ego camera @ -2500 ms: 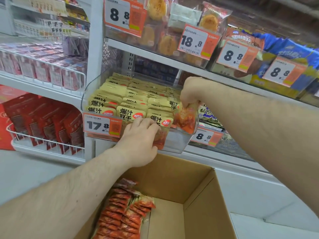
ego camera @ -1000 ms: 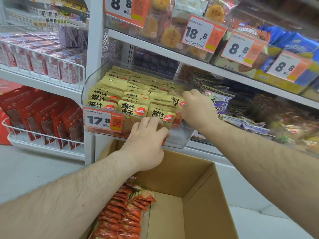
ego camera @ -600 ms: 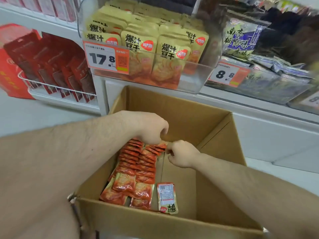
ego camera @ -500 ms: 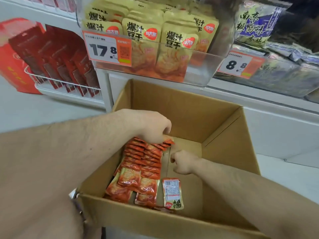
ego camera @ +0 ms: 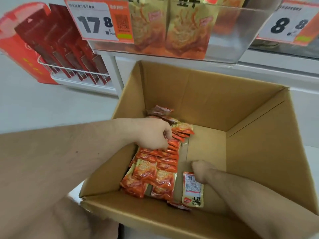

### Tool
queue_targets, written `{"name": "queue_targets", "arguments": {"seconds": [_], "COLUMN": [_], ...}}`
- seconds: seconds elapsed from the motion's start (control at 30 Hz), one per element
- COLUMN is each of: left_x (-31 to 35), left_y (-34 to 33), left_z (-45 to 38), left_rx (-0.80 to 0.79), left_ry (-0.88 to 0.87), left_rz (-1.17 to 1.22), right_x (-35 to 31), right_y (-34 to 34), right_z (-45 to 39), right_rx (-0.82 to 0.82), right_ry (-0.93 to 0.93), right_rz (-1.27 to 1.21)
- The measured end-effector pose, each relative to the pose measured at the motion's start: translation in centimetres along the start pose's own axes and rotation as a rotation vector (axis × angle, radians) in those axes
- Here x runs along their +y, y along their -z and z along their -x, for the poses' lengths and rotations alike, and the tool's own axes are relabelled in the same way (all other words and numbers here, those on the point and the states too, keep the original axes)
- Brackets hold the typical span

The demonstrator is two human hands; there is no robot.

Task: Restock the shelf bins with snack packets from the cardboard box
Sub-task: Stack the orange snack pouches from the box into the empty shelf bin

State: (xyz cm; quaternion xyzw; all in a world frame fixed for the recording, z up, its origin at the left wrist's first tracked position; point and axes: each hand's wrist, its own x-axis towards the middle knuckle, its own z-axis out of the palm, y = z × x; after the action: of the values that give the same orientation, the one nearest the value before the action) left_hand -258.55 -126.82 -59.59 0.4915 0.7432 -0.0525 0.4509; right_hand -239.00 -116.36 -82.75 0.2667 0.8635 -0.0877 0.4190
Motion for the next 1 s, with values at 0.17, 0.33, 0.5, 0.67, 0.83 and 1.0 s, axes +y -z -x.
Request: {"name": "queue_targets", "arguments": {"seconds": [0.17, 0.33, 0.5, 0.67, 0.83, 1.0], "left_x": [0.3, -0.4, -0.8, -1.0, -1.9, -2.2], "left_y": [-0.5, -1.5, -1.1, -0.9, -1.4, -1.8], "left_z": [0.0, -0.1, -0.7, -0.8, -1.1, -1.6], "left_rx": [0.040, -0.086, -0.209, 0.006, 0.122, 0.102], "left_ry": [0.073, 0.407, 0.453, 0.405, 0.334, 0.285], "left_rz": [0.306, 0.934, 1.311, 1.245, 1.055, 1.013], "right_x": [2.0, 1.1, -3.1, -5.1, -4.7, -5.4], "right_y": [3.6, 8.5, 12.6, 12.7, 7.8, 1.3], "right_z": [2.6, 7.4, 12.9, 13.8, 10.0, 7.4], "right_rx": [-0.050, 0.465, 1.055, 0.932, 0.047, -0.318], "right_ry": [0.055, 0.188, 0.590, 0.591, 0.326, 0.258], "right_rz": [-0.082, -0.433, -0.348, -0.730, -0.592, 0.018]}}
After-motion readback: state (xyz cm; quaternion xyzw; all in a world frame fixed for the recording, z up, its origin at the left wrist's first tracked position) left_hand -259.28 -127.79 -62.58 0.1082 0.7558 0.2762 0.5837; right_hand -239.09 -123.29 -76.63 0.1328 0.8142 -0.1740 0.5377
